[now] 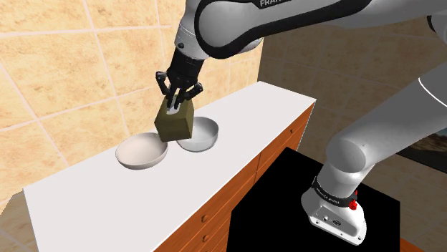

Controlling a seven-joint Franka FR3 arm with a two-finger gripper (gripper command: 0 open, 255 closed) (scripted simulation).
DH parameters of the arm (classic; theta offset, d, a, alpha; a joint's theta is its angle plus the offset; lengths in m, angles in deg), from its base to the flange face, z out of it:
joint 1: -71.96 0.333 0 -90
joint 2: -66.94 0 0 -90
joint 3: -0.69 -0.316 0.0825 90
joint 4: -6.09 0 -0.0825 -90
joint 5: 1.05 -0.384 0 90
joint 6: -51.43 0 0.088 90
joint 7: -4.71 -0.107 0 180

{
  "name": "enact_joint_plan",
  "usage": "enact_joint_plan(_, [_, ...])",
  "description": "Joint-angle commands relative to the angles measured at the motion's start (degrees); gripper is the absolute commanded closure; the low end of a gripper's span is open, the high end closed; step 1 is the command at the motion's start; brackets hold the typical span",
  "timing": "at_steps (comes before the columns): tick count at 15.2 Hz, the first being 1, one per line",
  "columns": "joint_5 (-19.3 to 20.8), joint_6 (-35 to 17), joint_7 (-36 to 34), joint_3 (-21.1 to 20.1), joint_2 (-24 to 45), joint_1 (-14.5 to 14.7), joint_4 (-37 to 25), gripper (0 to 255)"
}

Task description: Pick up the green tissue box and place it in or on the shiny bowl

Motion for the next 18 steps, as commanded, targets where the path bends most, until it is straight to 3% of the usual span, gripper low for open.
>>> enact_joint_plan(1, [-0.2,1.2,3.2,2.7,0.0,-0.4,-0.3,255])
enact_joint_plan(9, [0.7,5.0,12.8,10.5,3.2,-3.8,-4.3,255])
enact_joint_plan(18, [-0.4,-2.0,14.1,9.4,4.6,-3.3,1.4,255])
